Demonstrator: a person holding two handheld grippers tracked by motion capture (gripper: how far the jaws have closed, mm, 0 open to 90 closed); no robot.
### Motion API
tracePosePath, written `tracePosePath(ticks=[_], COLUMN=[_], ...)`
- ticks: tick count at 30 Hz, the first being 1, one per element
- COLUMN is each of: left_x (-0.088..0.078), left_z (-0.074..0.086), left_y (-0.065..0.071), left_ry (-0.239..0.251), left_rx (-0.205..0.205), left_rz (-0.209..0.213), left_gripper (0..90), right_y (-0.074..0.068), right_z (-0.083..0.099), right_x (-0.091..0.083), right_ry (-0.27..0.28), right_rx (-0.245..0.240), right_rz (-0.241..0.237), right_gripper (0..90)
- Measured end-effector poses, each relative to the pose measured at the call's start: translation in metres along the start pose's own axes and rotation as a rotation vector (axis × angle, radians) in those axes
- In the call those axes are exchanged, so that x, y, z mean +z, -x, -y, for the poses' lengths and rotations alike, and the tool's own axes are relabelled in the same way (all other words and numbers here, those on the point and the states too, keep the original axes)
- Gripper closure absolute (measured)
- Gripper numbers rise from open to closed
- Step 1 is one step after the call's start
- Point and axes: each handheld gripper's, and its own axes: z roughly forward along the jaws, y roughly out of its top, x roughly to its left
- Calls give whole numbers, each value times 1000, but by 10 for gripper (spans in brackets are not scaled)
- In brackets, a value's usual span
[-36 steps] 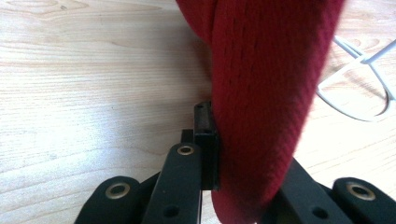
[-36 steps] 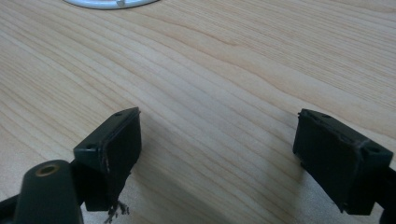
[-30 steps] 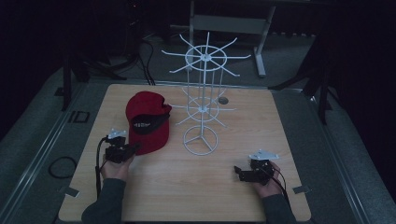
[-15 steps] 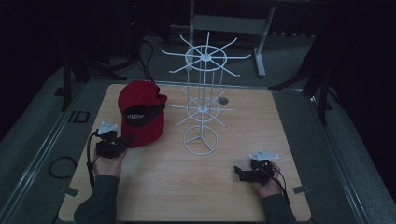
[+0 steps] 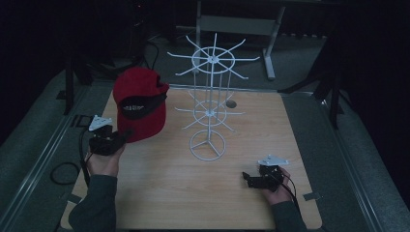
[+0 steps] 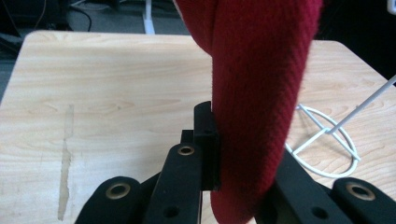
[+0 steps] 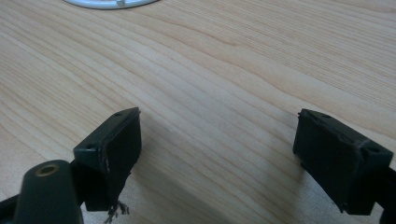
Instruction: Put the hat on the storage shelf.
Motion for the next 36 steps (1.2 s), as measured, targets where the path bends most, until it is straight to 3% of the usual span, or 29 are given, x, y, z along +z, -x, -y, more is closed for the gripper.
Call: tracePosePath(ticks=[16, 36], left_x=[-16, -29], left_z=[-32, -58], left_y=[4, 12], left_ry=[63, 128], left_rx=[23, 37], left_rz=[-4, 8], left_gripper=[862, 862], right_y=[0, 0], right_z=[0, 0], right_x=[0, 0], right_ry=[0, 0], right_rx=[-2, 0], right_rz=[0, 0], right_gripper=[151, 151])
